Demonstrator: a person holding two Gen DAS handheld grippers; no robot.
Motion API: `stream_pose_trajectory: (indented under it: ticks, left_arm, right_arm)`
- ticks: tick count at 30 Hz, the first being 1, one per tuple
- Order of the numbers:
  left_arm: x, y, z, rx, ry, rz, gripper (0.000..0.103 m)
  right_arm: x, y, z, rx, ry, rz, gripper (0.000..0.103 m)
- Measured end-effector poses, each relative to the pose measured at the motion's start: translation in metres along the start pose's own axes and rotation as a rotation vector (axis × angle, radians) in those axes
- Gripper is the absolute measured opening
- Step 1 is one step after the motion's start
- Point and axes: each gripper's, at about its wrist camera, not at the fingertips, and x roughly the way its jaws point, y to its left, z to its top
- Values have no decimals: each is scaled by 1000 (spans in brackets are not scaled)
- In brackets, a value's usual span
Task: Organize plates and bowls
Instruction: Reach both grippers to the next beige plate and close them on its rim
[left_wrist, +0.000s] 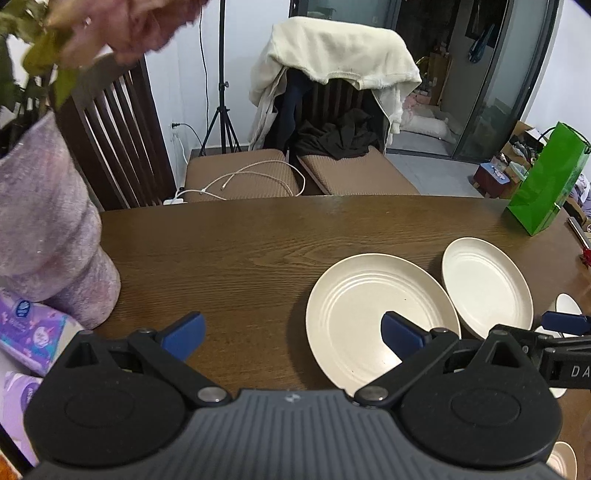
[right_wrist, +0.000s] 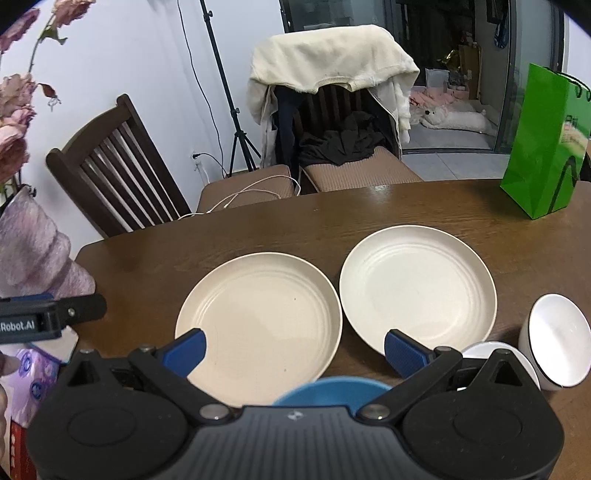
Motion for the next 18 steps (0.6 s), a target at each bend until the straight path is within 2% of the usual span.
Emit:
stream_pose_trajectory:
  ticks: [12, 18]
  left_arm:
    - [56, 5, 0, -40, 81, -23, 103]
    - [78, 6, -5, -53, 120, -25, 103]
  right_arm:
    - [45, -7, 10, 42, 55, -19, 102]
    - [63, -19, 5, 90, 105, -21, 93]
